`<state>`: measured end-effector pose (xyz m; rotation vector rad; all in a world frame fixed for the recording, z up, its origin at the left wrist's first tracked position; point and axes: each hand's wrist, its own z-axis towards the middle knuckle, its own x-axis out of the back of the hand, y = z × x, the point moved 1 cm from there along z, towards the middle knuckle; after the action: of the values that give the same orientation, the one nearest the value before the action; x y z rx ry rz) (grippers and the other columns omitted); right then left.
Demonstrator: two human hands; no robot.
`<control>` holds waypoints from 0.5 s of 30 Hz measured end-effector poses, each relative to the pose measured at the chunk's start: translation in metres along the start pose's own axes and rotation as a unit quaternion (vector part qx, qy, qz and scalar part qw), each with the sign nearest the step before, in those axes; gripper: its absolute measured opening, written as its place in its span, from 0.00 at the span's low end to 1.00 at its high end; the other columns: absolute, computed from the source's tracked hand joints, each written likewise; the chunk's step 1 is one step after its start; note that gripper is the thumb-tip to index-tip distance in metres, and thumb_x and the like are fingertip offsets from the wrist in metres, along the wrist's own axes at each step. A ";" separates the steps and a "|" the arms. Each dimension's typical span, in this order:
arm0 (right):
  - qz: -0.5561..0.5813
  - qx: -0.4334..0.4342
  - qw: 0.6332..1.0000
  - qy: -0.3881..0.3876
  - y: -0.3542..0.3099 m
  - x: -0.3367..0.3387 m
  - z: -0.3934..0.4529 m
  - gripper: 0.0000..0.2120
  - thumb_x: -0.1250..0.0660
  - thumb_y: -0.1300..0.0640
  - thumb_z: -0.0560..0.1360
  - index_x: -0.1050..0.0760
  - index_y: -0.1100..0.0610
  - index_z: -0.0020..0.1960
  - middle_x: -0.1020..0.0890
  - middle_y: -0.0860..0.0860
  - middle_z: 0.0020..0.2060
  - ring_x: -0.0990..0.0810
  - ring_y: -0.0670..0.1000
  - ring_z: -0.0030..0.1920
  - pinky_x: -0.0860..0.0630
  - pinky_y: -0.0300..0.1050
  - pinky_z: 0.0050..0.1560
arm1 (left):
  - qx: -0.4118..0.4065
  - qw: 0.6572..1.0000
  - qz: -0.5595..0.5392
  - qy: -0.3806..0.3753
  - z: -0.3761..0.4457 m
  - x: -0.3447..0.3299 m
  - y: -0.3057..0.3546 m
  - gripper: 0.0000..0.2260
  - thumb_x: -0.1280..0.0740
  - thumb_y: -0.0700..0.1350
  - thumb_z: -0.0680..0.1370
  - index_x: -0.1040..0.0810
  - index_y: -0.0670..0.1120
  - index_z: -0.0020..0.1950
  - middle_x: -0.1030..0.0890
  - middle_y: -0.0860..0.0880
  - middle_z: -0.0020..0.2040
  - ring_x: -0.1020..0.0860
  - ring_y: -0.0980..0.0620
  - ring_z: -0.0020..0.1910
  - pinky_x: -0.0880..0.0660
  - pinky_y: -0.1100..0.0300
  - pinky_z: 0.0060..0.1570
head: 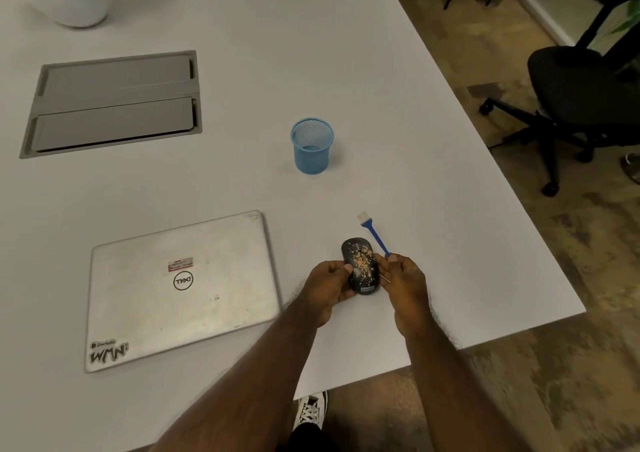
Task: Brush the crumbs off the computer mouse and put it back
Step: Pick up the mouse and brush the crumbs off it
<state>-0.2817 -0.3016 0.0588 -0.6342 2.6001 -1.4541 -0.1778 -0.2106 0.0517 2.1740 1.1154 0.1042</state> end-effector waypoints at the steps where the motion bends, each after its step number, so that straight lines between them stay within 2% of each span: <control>1: -0.002 0.001 1.000 0.001 -0.002 0.002 -0.003 0.10 0.43 0.59 0.84 0.24 0.56 0.57 0.17 0.56 0.55 0.18 0.59 0.59 0.22 0.58 0.62 | 0.003 1.000 -0.011 -0.014 -0.003 0.000 0.000 0.06 0.39 0.41 0.81 0.24 0.43 0.53 0.19 0.40 0.56 0.19 0.44 0.54 0.22 0.49 0.57; 4: -0.012 0.013 1.000 -0.001 -0.008 0.011 -0.016 0.09 0.43 0.57 0.84 0.24 0.54 0.56 0.16 0.55 0.55 0.17 0.57 0.57 0.21 0.54 0.60 | 0.013 0.996 -0.051 -0.065 -0.016 0.000 -0.002 0.12 0.39 0.39 0.81 0.26 0.40 0.63 0.20 0.40 0.59 0.21 0.43 0.59 0.24 0.47 0.61; 9: -0.003 0.018 1.000 -0.013 -0.018 0.026 -0.050 0.10 0.42 0.58 0.84 0.24 0.50 0.50 0.16 0.54 0.52 0.16 0.53 0.53 0.19 0.41 0.47 | 0.051 0.971 -0.180 -0.152 -0.047 -0.005 -0.001 0.17 0.42 0.38 0.80 0.29 0.38 0.69 0.26 0.34 0.67 0.28 0.37 0.67 0.31 0.41 0.67; 12: 0.016 0.025 0.999 -0.013 -0.027 0.036 -0.075 0.09 0.42 0.58 0.84 0.24 0.49 0.50 0.16 0.50 0.50 0.16 0.50 0.52 0.19 0.35 0.43 | 0.065 0.957 -0.214 -0.186 -0.067 -0.008 0.003 0.18 0.44 0.39 0.80 0.30 0.37 0.69 0.26 0.34 0.66 0.27 0.38 0.64 0.30 0.42 0.65; 15: 0.030 0.034 0.999 -0.010 -0.036 0.044 -0.100 0.09 0.42 0.58 0.84 0.24 0.50 0.50 0.16 0.50 0.49 0.17 0.47 0.51 0.19 0.34 0.41 | 0.063 0.952 -0.223 -0.202 -0.086 -0.011 0.006 0.18 0.44 0.41 0.80 0.29 0.37 0.68 0.24 0.36 0.63 0.25 0.40 0.60 0.25 0.46 0.60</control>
<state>-0.3386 -0.2567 0.1484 -0.5562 2.5185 -1.5034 -0.2119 -0.1749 0.1234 1.8741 1.3559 -0.6000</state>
